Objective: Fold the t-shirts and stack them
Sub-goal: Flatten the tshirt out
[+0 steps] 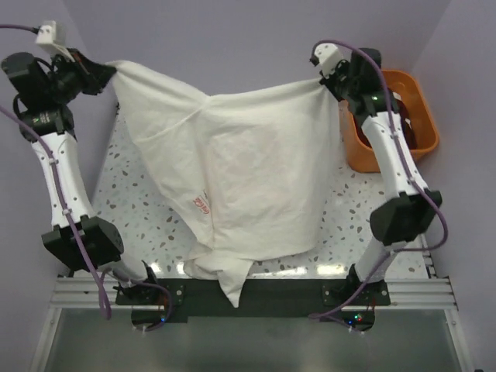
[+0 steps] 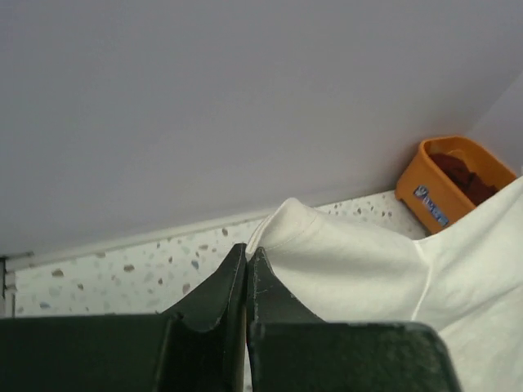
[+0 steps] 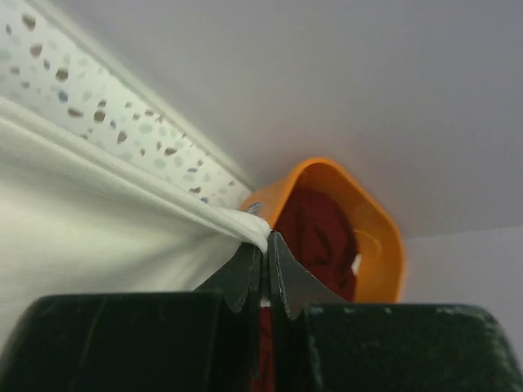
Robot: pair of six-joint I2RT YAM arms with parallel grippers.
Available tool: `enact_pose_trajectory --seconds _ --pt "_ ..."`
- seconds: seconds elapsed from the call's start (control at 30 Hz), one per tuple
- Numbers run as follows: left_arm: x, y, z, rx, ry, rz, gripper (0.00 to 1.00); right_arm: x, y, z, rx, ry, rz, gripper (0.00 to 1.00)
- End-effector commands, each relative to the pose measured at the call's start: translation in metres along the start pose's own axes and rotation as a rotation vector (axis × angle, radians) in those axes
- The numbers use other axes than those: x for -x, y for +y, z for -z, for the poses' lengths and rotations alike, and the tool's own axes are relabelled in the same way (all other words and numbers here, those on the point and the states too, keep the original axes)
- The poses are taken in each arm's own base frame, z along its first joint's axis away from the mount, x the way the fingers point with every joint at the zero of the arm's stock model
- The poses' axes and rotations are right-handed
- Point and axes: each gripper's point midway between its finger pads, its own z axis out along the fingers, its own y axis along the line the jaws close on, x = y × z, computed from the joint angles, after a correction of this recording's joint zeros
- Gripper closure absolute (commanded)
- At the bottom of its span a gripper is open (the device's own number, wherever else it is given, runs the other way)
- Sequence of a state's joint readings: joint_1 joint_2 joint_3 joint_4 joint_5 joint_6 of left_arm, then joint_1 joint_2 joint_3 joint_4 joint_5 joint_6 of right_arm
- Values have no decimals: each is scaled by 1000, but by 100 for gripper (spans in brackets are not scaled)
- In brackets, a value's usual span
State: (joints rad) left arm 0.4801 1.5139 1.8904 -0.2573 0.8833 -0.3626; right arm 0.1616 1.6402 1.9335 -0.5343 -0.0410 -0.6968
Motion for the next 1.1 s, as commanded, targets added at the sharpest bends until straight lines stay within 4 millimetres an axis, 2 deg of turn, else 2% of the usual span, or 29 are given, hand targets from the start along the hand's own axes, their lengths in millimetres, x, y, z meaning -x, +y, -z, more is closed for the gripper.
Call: enact_pose_trajectory --seconds 0.0,0.03,0.07,0.1,0.13,0.2,0.23,0.27,0.3,0.33,0.37,0.4,0.43,0.47,0.5,0.57,0.6,0.63,0.7,0.73,0.77,0.8,0.83,0.87,0.93,0.97,1.0,1.03,1.07 --pt "-114 74 -28 239 239 30 100 -21 23 -60 76 33 28 100" --pt "-155 93 -38 277 313 60 100 -47 43 -90 127 86 28 100" --pt "-171 104 -44 287 338 61 100 -53 51 -106 143 95 33 100" --pt "-204 117 -54 302 396 82 100 -61 59 -119 156 109 45 100" --pt "-216 126 -60 318 414 71 100 -83 77 -144 189 147 51 100" --pt "-243 140 -81 312 444 60 100 -97 91 -165 197 174 80 100" --pt "-249 144 -89 321 447 48 100 -102 94 -176 193 182 91 100" --pt "-256 148 -99 318 454 37 100 -121 108 -193 199 217 110 100" --pt "-268 151 -118 302 472 8 100 -129 116 -202 207 226 115 100" --pt "-273 155 -126 315 480 -11 100 -130 113 -210 182 225 122 100" --pt "-278 156 -134 311 485 -25 100 -149 123 -222 184 261 140 100" --pt "-286 157 -151 300 486 -35 100 -154 124 -227 168 270 147 100" --pt "-290 160 -158 309 484 -43 100 -152 119 -235 133 257 151 100" --pt "-293 163 -166 300 485 -71 100 -163 126 -243 128 272 163 100" --pt "-298 171 -179 302 476 -88 100 -167 122 -246 91 288 171 100" --pt "-301 183 -192 319 459 -103 100 -168 120 -256 42 278 180 100" --pt "-306 190 -201 312 447 -120 100 -177 124 -261 25 292 185 100" --pt "-303 195 -208 318 415 -146 100 -177 114 -264 -33 297 187 100" --pt "-306 204 -213 318 387 -180 100 -183 117 -271 -65 306 179 100" --pt "-295 205 -221 301 325 -217 98 -179 108 -271 -115 307 170 78" --pt "-293 205 -222 298 308 -229 84 -178 107 -271 -124 311 165 66" --pt "-293 211 -221 303 302 -239 81 -173 103 -269 -136 310 159 54" --pt "-293 213 -220 315 313 -231 67 -167 98 -265 -136 313 151 30" --pt "-281 219 -219 332 301 -235 56 -161 98 -260 -127 311 136 22" --pt "-275 220 -207 346 331 -193 43 -151 91 -239 -92 335 124 14" --pt "-248 215 -196 341 309 -193 37 -147 95 -232 -53 330 117 11" --pt "-263 204 -186 297 359 -172 33 -143 94 -222 -32 338 115 9" --pt "-270 193 -173 275 416 -162 32 -143 99 -200 40 371 116 8" --pt "-279 163 -151 175 492 -170 32 -157 119 -182 149 424 118 8"
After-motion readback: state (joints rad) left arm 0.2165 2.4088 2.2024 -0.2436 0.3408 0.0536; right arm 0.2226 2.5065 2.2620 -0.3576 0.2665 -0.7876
